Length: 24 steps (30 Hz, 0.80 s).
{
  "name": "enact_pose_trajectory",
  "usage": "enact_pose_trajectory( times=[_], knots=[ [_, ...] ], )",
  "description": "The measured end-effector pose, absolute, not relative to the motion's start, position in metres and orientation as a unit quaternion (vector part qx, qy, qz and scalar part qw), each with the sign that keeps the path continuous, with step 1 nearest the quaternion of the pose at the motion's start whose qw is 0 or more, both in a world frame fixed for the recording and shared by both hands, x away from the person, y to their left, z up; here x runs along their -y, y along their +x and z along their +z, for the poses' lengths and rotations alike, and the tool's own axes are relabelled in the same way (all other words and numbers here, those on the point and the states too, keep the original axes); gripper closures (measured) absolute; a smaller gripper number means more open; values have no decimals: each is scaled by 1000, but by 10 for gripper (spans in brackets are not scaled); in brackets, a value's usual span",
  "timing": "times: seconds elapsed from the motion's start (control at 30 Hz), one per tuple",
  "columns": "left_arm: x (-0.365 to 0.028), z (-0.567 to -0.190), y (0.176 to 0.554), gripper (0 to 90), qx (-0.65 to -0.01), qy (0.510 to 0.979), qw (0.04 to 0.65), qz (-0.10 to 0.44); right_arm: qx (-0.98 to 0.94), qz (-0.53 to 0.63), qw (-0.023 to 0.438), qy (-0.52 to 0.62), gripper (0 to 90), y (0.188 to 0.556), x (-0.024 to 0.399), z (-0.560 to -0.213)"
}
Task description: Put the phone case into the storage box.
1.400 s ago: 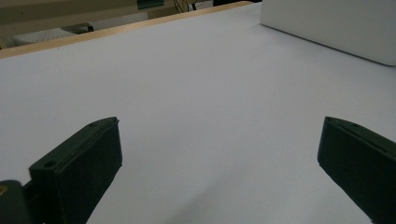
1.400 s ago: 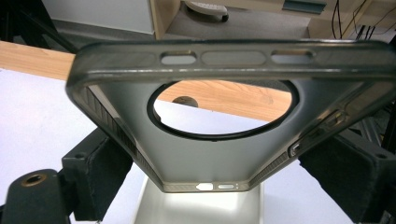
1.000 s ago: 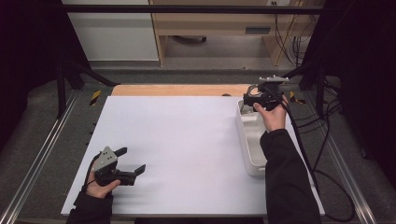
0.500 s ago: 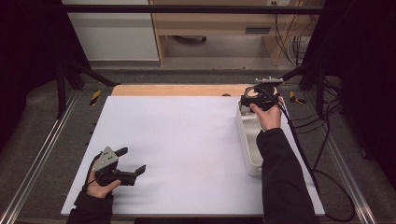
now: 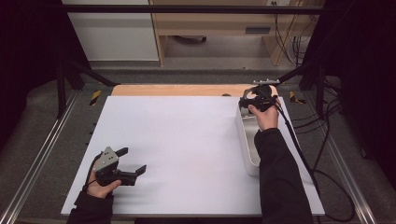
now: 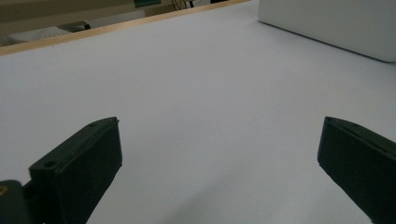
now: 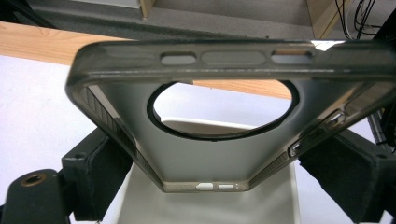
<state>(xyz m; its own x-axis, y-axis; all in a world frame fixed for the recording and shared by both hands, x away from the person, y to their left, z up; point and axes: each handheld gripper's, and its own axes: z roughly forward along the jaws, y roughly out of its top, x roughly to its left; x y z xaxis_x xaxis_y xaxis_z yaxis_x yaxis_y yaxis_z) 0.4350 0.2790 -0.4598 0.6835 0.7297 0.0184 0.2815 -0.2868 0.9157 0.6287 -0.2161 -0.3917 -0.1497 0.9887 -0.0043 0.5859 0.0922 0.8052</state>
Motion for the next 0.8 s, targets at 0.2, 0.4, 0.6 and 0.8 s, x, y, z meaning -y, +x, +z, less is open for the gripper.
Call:
enact_pose_trajectory(
  times=[0.2, 0.4, 0.6, 0.8],
  knots=[
    [-279, -460, 435, 0, -327, 772, 497, 225, -678, 336, 294, 584, 117, 631, 216, -396],
    [-279, -460, 435, 0, -328, 771, 497, 224, -677, 334, 290, 588, 117, 634, 217, -400],
    [-279, -461, 435, 0, -328, 772, 497, 224, -678, 331, 289, 589, 117, 636, 215, -403],
    [-279, -461, 435, 0, -327, 772, 497, 224, -677, 330, 288, 591, 116, 637, 214, -405]
  ],
)
